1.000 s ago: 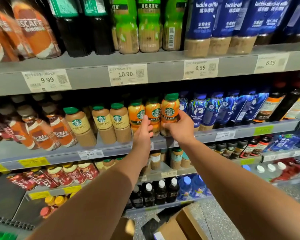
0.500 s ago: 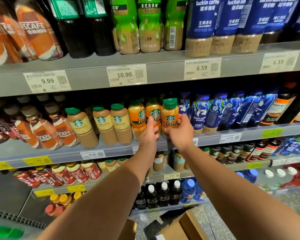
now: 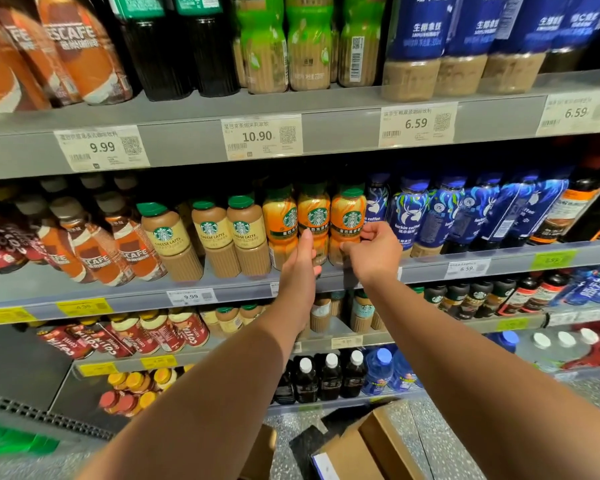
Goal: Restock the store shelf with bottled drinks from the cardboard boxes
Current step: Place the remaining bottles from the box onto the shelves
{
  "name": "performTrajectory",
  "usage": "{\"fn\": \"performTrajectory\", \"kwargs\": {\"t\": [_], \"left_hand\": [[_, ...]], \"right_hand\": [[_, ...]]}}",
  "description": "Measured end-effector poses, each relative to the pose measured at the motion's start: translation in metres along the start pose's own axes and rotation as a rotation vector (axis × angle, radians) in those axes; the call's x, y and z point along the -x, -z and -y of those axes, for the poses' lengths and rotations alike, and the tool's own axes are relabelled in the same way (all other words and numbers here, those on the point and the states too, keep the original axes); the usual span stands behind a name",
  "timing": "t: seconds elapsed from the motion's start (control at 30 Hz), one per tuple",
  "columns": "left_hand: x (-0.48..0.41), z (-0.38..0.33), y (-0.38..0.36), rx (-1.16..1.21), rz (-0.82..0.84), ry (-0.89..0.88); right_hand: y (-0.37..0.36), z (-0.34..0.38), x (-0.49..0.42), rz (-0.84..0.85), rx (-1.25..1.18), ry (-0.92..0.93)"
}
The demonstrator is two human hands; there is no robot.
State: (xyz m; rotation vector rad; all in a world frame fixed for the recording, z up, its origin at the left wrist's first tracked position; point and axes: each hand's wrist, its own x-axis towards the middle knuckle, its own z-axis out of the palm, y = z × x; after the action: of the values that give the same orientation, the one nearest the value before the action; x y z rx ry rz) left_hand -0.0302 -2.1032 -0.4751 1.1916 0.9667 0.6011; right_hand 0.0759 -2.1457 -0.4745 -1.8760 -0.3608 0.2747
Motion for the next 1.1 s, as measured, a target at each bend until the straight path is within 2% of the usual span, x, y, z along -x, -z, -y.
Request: {"fn": "performTrajectory", "kwargs": {"t": [0.13,0.2,0.3,0.4,0.5,0.73,0.87,1.1], "left_hand": [[0.010,0.001,0.009,-0.128,0.039,0.023],[0.016,-0.002,0.021,-0.427,0.056,-0.042],[0.025,-0.003,0.052,-0.950,0.112,-0.205],[0.040,-0.005,0.093,-1.220,0.175,-0.230],[0.055,-0.001,0.133,-1.488,0.246,-0.278],[0.098,0.033,0.246,-1.647,0.401,-0.283],[0.113,0.067,0.314,-1.713,0.499,-0.215],[0.126,0.127,0.361,-1.712,0.594,-0.187]], "right_hand": [[0.002,-0.002,0.018,-0.029,0.051,-0.065],[0.003,-0.001,0.033,0.084,0.218,-0.017],[0.004,0.008,0.061,0.318,0.641,0.047],[-0.004,0.018,0.097,0.460,0.915,0.115],[-0.023,0.025,0.142,0.570,1.084,0.094],[-0.082,0.012,0.250,0.624,1.210,0.045],[-0.120,-0.006,0.312,0.658,1.214,0.017],[-0.142,-0.052,0.366,0.812,1.270,-0.163]]}}
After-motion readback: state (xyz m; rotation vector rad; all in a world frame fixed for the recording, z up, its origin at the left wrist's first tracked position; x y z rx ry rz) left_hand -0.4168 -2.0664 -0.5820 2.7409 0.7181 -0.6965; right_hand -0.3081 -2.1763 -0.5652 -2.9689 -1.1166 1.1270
